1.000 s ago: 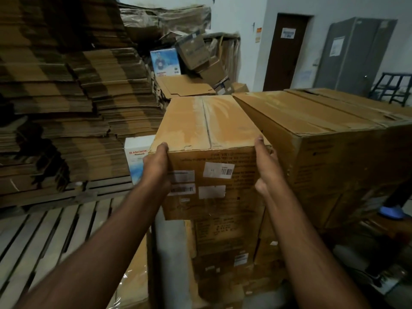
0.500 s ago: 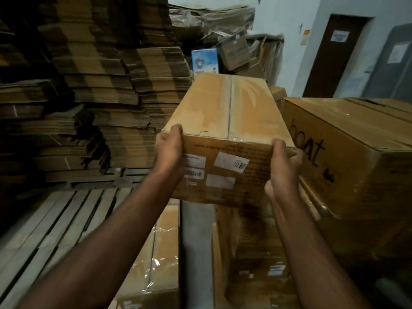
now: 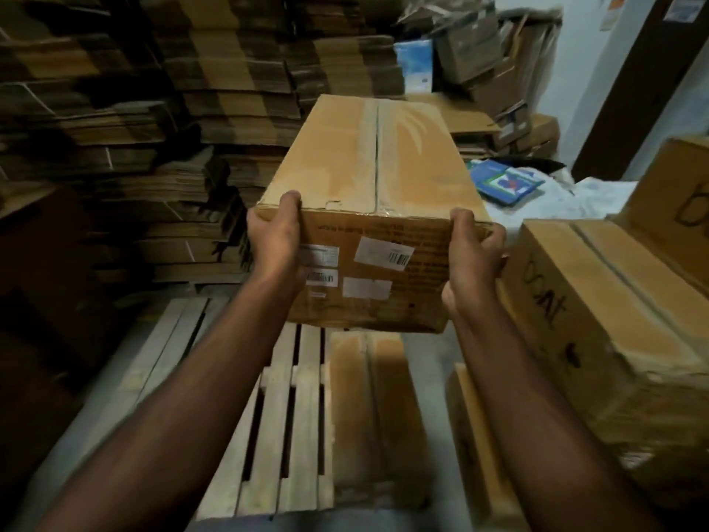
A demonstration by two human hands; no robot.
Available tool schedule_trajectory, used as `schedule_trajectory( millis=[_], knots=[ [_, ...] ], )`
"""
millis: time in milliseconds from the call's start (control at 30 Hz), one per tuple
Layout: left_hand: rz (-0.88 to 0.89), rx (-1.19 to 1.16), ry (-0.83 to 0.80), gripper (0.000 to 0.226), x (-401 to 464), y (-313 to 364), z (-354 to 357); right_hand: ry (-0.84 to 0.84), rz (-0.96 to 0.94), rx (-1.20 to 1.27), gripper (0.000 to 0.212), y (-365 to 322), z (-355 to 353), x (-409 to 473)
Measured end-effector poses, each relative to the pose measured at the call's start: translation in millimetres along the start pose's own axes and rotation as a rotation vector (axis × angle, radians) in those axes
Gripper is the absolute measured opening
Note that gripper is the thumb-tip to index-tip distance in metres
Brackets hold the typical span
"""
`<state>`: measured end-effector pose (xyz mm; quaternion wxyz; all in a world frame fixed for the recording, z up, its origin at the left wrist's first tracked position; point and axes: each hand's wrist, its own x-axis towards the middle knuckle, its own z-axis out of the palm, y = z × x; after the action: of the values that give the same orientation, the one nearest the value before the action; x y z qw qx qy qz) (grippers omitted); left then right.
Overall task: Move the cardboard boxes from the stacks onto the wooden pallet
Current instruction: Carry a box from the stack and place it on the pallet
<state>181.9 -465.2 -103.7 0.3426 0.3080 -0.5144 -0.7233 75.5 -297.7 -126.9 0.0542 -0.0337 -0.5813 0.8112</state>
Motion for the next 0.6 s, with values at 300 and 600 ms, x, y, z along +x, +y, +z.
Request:
schedule_trajectory(
  millis=[300, 600],
  knots=[
    [-0.151, 0.092, 0.165, 0.037, 118, -44, -148, 0.003, 0.218, -0.256, 0.073, 143, 116, -56],
    [-0.369, 0.261, 0.265, 0.047, 169, -152, -236, -0.02, 0.388, -0.595, 0.06, 278, 132, -78]
  ],
)
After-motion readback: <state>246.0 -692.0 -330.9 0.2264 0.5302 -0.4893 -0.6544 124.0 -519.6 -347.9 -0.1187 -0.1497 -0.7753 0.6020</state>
